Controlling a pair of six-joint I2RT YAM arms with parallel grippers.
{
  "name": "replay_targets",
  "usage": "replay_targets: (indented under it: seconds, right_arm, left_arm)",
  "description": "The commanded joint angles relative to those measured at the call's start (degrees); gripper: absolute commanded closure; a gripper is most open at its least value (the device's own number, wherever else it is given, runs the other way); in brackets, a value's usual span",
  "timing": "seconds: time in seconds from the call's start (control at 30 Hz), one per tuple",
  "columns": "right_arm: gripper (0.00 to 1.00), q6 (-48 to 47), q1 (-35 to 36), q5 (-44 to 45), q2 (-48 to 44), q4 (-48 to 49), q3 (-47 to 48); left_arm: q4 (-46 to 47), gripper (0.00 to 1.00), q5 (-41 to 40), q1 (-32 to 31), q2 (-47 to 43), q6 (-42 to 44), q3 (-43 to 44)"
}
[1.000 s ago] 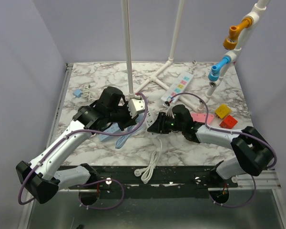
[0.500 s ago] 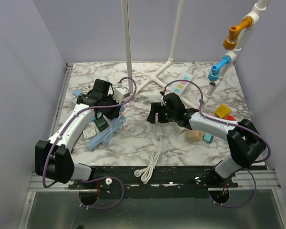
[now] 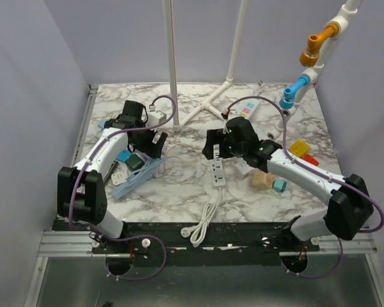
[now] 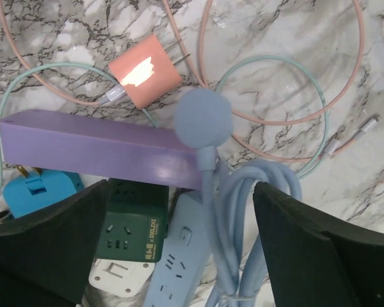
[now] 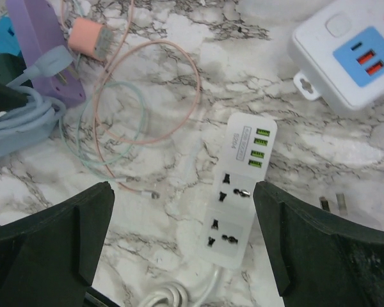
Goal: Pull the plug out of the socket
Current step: Place the socket at the corner of the board.
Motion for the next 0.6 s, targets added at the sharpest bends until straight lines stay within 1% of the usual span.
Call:
replay_targets:
  seconds: [0.0,0.13,0.27,0.37,0.43,0.57]
  right_arm:
    - [0.0,2.2,0.4,5.2,-6.5,-5.0,-3.4]
    - [0.0,3.1,0.4,7.9,-13.3,-5.9,-6.4]
    - [0.0,3.1,0.3,11.1,-21.7,-7.2,-10.0]
    - [0.0,3.6,0.3,14.8,-28.2,-9.0,-12.6]
    - [0.0,5.5,0.3,19.0,-32.0,-11.6,-13.6]
    - [0.0,9.4,0.2,27.8,-35.9,-17.8,-15.4]
  left_arm:
    - [-1.2,0.02,2.4,0.4,-2.5,-1.5,2.7]
    - [-5.6,0.01,5.1,1.2,-7.4,-1.5,4.6]
    - [-9.7,0.01,7.5,4.0,-12.6,-2.3,6.7]
    - [-13.3,0.02,9.1,7.4,-15.2,-2.3,8.5]
    - [-14.9,0.01,10.9,10.2,-16.9,-2.4,9.4]
    - [-14.6,0.02,12.1,16.1,-20.0,-2.6,9.0]
